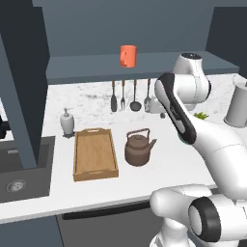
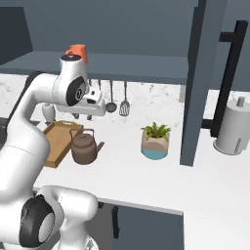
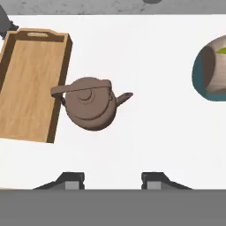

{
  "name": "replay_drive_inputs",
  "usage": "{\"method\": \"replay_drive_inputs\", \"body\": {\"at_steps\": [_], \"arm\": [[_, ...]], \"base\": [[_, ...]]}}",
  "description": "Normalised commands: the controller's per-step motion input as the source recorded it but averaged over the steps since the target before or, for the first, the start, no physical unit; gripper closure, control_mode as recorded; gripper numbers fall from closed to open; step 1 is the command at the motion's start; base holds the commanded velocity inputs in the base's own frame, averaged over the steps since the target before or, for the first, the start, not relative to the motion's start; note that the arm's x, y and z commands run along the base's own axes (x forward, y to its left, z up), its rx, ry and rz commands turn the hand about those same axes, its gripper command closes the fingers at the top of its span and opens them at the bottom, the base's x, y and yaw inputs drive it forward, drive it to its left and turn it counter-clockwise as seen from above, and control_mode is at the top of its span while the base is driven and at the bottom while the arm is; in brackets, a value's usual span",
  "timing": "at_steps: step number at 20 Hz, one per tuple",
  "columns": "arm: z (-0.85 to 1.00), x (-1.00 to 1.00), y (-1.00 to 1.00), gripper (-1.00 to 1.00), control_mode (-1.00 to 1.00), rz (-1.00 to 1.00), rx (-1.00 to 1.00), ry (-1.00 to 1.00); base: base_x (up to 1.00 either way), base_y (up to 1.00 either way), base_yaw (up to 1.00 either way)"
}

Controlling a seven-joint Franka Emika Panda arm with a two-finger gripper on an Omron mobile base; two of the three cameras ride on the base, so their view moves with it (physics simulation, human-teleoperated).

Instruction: Pick the kettle from the counter and place it on the tray. Then pick the mug from the cabinet and place it on the tray. Then close the cabinet doors.

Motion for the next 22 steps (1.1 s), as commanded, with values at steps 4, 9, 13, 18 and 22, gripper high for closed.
{"method": "replay_drive_inputs", "body": {"at_steps": [4,9,13,18,22], "arm": [[-0.21,0.00,0.38,-1.00,-1.00,-0.21,0.00,0.00],[-0.57,0.00,0.64,-1.00,-1.00,-0.73,0.00,0.00],[-0.18,0.05,0.16,-1.00,-1.00,-0.33,0.00,0.07],[-0.02,0.02,0.00,-1.00,-1.00,0.00,0.00,0.03],[-0.32,0.43,0.31,-1.00,-1.00,-0.11,0.00,0.00]], "base": [[0.00,0.00,0.00],[0.00,0.00,0.00],[0.00,0.00,0.00],[0.00,0.00,0.00],[0.00,0.00,0.00]]}}
